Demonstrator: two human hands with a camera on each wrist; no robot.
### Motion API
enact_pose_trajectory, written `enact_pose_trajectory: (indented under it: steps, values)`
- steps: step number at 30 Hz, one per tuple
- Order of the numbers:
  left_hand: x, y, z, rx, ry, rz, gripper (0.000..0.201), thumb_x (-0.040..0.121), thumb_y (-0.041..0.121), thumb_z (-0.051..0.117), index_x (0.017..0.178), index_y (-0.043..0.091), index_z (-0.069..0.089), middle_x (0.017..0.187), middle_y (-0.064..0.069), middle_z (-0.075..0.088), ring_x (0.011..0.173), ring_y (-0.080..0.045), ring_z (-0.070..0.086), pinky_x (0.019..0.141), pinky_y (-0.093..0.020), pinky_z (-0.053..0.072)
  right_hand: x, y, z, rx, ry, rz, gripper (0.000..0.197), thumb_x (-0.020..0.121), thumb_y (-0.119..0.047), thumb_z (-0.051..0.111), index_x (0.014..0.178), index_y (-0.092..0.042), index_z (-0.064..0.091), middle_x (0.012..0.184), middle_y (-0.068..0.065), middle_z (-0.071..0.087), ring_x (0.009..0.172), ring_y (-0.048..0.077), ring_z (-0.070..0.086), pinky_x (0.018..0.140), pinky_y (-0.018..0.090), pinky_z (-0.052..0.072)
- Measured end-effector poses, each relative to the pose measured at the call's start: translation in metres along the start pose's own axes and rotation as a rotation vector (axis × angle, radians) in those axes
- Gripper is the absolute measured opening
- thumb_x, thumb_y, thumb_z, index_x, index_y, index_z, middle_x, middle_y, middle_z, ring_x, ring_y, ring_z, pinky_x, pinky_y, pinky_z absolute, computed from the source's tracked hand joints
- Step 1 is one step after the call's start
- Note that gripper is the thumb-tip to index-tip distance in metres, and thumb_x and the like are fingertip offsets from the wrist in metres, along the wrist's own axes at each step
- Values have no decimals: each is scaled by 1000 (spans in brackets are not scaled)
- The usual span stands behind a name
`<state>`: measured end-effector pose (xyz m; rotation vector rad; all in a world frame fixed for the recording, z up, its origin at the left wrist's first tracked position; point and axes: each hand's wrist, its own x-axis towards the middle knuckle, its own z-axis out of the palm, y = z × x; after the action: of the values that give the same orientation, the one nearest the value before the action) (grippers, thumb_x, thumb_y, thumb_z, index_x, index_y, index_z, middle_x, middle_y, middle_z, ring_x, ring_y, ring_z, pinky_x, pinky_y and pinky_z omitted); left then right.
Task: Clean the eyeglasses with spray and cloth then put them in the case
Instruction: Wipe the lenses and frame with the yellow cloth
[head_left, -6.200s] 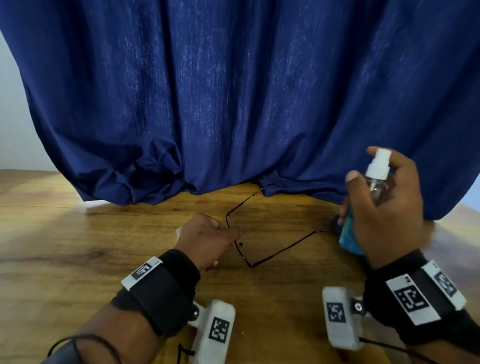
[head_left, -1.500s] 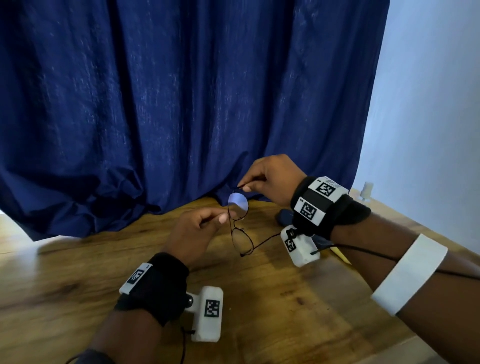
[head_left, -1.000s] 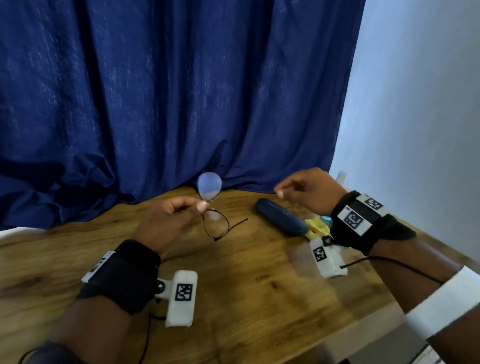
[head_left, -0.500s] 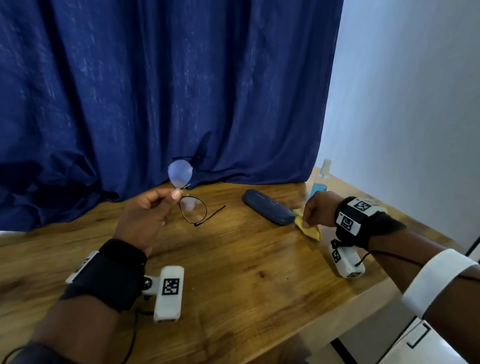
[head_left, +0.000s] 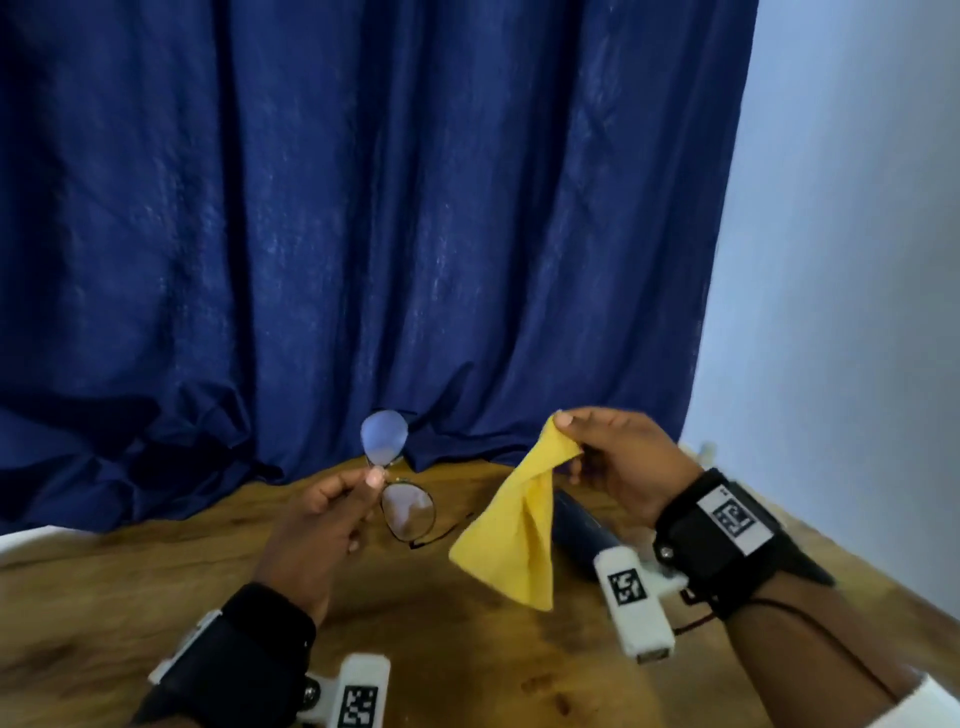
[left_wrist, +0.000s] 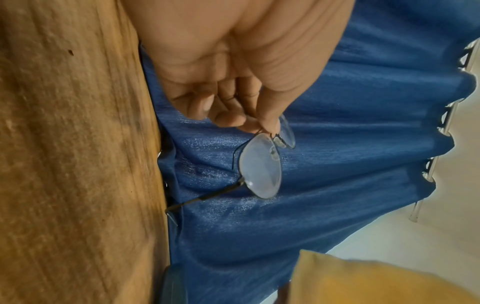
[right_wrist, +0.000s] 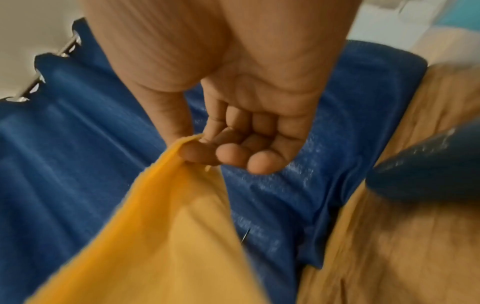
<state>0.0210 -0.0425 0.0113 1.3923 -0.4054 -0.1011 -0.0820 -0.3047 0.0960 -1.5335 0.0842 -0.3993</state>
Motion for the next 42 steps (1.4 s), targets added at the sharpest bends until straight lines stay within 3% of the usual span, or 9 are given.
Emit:
enact_pose_trajectory:
  steps: [4, 8, 18, 21, 25, 28, 32, 39, 42]
  values:
    - [6, -3, -9, -46, 38, -29, 22, 97, 32, 60, 101, 16, 76, 84, -11, 62, 77, -24, 46, 63, -28, 40, 22, 8, 23, 486, -154, -26, 23, 91, -31, 56, 94, -13, 70, 84, 8, 69, 77, 24, 65, 73, 39, 55]
    - [11, -9, -13, -85, 53, -40, 25, 95, 32, 61, 107, 16, 75, 90, -11, 66, 84, -25, 47, 62, -28, 39, 51, 36, 33, -46, -78, 53, 12, 91, -16, 66, 80, -11, 69, 74, 12, 64, 62, 18, 61, 54, 25, 49]
    - [13, -14, -10, -66, 57, 8, 32, 85, 38, 65, 99, 11, 76, 80, -6, 62, 73, -18, 47, 59, -27, 38, 56, 77, 24, 411, -222, 161, 30, 80, -1, 64, 109, -9, 65, 83, 10, 68, 71, 18, 68, 64, 33, 60]
    - [11, -14, -7, -45, 39, 9, 32, 83, 40, 65, 96, 14, 77, 79, -5, 62, 70, -16, 47, 59, -28, 39, 51, 76, 25, 467, -338, 106, 32, 80, -5, 64, 111, -13, 69, 87, 9, 70, 78, 20, 66, 74, 35, 58]
    - [12, -16, -6, -35, 38, 16, 31, 83, 41, 65, 95, 15, 77, 82, -9, 61, 74, -21, 46, 58, -27, 39, 49, 86, 34, 698, -357, 84, 20, 75, -11, 68, 94, -19, 71, 88, 5, 69, 84, 26, 63, 106, 65, 39]
    - [11, -17, -7, -9, 29, 18, 30, 87, 39, 64, 98, 15, 76, 87, -13, 64, 79, -26, 47, 58, -27, 40, 43, 87, 46, 751, -353, 123, 23, 78, -16, 63, 99, -23, 68, 89, 14, 70, 79, 35, 68, 87, 63, 51]
    - [12, -18, -8, 6, 32, 4, 28, 90, 38, 62, 98, 15, 76, 82, -9, 62, 79, -26, 46, 58, -28, 40, 42, 87, 53, 641, -139, 126, 22, 86, -11, 53, 101, -22, 66, 81, 9, 74, 63, 20, 71, 55, 34, 59]
    - [11, -17, -9, 41, 11, 30, 42, 85, 48, 63, 100, 11, 75, 105, -34, 67, 85, -33, 54, 66, -36, 42, 41, 75, 43, 706, -120, 186, 47, 95, -46, 51, 129, -16, 62, 125, 12, 70, 110, 28, 70, 85, 45, 58]
    - [10, -16, -7, 46, 19, 27, 41, 84, 46, 63, 100, 10, 75, 103, -35, 65, 82, -31, 51, 64, -33, 42, 47, 86, 42, 438, -99, 205, 43, 88, -22, 65, 131, -22, 59, 120, 10, 71, 107, 30, 68, 78, 44, 58]
